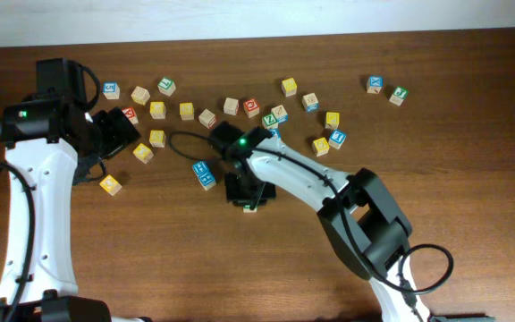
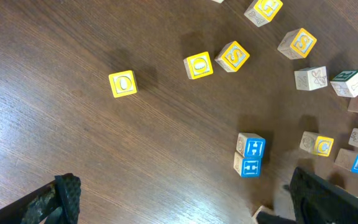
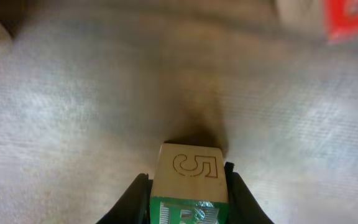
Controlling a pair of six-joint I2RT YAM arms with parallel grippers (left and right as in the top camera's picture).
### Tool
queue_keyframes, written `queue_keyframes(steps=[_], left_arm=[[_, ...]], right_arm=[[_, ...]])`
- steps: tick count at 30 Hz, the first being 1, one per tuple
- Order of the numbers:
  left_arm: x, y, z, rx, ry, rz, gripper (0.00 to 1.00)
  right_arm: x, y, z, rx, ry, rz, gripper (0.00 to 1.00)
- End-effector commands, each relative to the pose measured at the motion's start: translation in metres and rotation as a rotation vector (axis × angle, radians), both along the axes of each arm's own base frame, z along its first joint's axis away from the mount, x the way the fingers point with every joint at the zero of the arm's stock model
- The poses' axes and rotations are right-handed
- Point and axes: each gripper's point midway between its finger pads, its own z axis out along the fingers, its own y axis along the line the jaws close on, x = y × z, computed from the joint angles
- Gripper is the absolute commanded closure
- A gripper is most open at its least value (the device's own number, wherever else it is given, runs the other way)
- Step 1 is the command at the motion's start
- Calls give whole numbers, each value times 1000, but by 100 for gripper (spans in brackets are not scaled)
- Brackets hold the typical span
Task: Spell out RSS
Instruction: 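Place the green R block at the front center, release, retract right arm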
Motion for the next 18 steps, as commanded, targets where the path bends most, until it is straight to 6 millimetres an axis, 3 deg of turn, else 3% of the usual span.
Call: queue_keyframes(steps=[1, 5, 12, 13, 15, 18], left_arm=[[0, 3, 4, 11, -11, 8, 1], [0, 3, 4, 11, -11, 8, 1], [0, 3, 4, 11, -11, 8, 1], [0, 3, 4, 11, -11, 8, 1], [0, 3, 4, 11, -11, 8, 1], [0, 3, 4, 11, -11, 8, 1]], right_arm=[[3, -1, -2, 16, -10, 64, 80], [-8, 8, -2, 25, 7, 88, 73], [-12, 2, -2, -6, 33, 1, 79], [-12, 2, -2, -9, 35, 2, 77], [-12, 2, -2, -9, 35, 2, 61], [-12, 2, -1, -4, 36, 2, 57]])
